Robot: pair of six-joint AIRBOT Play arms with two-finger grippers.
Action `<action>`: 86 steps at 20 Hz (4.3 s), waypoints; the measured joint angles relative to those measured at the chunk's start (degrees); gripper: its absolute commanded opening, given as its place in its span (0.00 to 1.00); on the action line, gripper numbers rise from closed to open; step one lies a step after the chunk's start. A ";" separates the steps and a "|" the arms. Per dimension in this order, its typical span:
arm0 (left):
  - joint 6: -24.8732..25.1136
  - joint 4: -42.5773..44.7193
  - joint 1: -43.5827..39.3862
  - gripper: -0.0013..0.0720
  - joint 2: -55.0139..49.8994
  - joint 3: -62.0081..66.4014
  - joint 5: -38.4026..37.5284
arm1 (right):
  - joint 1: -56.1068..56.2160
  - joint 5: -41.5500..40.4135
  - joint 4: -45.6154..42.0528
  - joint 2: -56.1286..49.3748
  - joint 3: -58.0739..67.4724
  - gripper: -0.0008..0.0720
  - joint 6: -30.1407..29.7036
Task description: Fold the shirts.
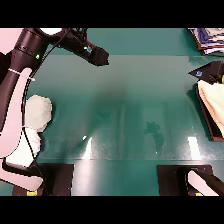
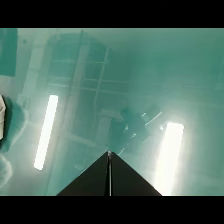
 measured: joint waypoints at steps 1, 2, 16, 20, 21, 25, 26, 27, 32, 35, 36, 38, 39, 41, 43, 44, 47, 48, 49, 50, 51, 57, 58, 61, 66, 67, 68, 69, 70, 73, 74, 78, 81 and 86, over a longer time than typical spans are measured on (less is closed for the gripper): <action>-0.02 0.02 0.33 0.05 0.28 -0.02 -1.22 | 0.02 0.00 0.00 0.00 0.00 0.03 0.00; -0.02 0.81 0.98 0.05 0.81 -0.02 -2.91 | 0.02 0.00 0.00 0.00 0.00 0.04 0.00; -1.62 17.40 31.85 0.05 26.71 -32.92 -9.75 | 0.02 -0.22 -0.02 -0.04 0.00 0.04 -1.55; -1.88 20.50 37.38 1.00 29.70 -45.92 -3.61 | 0.02 -0.28 -0.02 -0.63 0.00 0.03 -2.45; -2.32 21.00 38.14 1.00 30.01 -48.48 -2.05 | 0.02 -0.28 -0.04 -0.94 0.00 0.04 -2.60; -4.17 23.91 39.60 1.00 30.51 -57.51 6.23 | 0.07 0.44 0.11 -2.93 0.00 0.04 -2.86; -4.63 24.48 39.76 1.00 30.36 -59.32 8.00 | 0.11 0.72 0.17 -3.54 0.00 0.03 -2.89; -5.03 25.05 39.87 1.00 30.08 -60.76 9.84 | 0.11 0.85 0.24 -4.07 0.00 0.03 -2.89; -5.88 26.47 40.13 0.05 28.76 -64.00 13.51 | 0.11 1.25 0.46 -5.57 0.00 0.03 -2.95; -6.10 25.92 40.17 0.05 28.85 -63.63 13.20 | 0.11 1.31 0.50 -5.73 0.04 0.04 -2.95; -6.12 24.87 40.19 0.05 29.35 -62.53 12.44 | 0.11 1.29 0.50 -5.75 0.33 0.03 -2.95; -6.08 21.40 39.87 0.05 31.47 -58.49 11.65 | 0.09 1.29 0.50 -5.77 2.08 0.04 -2.95; -6.05 19.78 39.04 0.05 33.07 -55.28 11.26 | 0.09 1.20 0.52 -5.77 3.67 0.03 -2.95; -5.88 17.77 35.82 0.05 36.17 -47.50 9.81 | 0.09 0.68 0.57 -5.77 7.82 0.04 -2.95; -5.81 16.52 30.71 0.05 38.29 -38.32 8.09 | 0.09 -0.35 0.61 -5.77 12.41 0.04 -2.95; -5.81 16.46 27.21 0.05 38.93 -33.35 6.97 | 0.09 -0.94 0.61 -5.77 14.93 0.03 -2.95; -5.84 16.90 15.61 0.05 39.56 -22.12 5.64 | 0.09 -2.56 0.61 -5.77 21.70 0.04 -2.95; -5.90 17.44 11.93 0.05 39.23 -19.91 5.46 | 0.09 -2.95 0.61 -5.79 23.54 0.04 -2.95; -6.19 17.90 8.31 0.05 38.69 -18.40 5.49 | 0.09 -3.23 0.59 -5.79 25.16 0.03 -2.95; -6.60 18.12 4.35 0.05 37.57 -17.18 5.57 | 0.09 -3.45 0.59 -5.79 26.69 0.04 -2.95; -6.95 18.10 0.48 0.05 35.95 -16.35 5.53 | 0.09 -3.50 0.59 -5.79 27.91 0.04 -2.93; -7.21 13.38 -18.03 0.76 19.67 -14.49 5.88 | 0.09 -1.66 0.46 -5.79 30.77 0.04 -2.91; -6.91 12.00 -19.80 0.75 16.92 -14.40 5.86 | 0.09 -1.01 0.39 -5.79 30.93 0.04 -2.91; -6.23 10.45 -21.55 0.75 11.04 -14.23 5.20 | 0.09 1.07 0.09 -5.79 31.12 0.03 -2.91; -6.03 13.90 -11.02 0.75 9.40 -14.27 -0.37 | 0.09 2.75 0.00 -5.79 31.23 0.04 -2.91; -6.34 14.16 -7.28 0.75 9.40 -14.78 -1.64 | 0.09 3.02 -0.02 -5.79 31.23 0.04 -2.91; -6.82 14.78 -3.45 0.75 9.33 -15.76 -2.71 | 0.09 3.04 -0.02 -5.79 31.23 0.03 -2.91; -7.26 14.36 0.17 0.75 9.29 -17.09 -3.34 | 0.09 3.15 -0.02 -5.79 31.23 0.04 -2.91; -7.61 13.88 3.52 0.75 9.29 -18.78 -3.78 | 0.09 3.26 -0.02 -5.81 31.23 0.04 -2.91; -8.26 11.58 11.56 0.75 9.25 -26.86 -4.28 | 0.09 3.39 -0.02 -5.81 31.23 0.04 -2.91; -8.35 11.15 13.62 0.75 9.25 -30.27 -3.87 | 0.09 3.39 -0.04 -5.81 31.23 0.04 -2.91; -8.63 6.86 17.84 0.75 9.22 -43.41 1.18 | 0.09 3.39 -0.02 -5.81 31.23 0.04 -2.91; -8.66 0.66 18.86 0.75 9.22 -50.58 7.37 | 0.07 3.39 -0.02 -5.81 31.23 0.04 -2.91; -8.72 -8.44 19.45 0.75 9.14 -56.46 16.92 | 0.09 3.45 0.04 -5.81 30.86 0.04 -2.86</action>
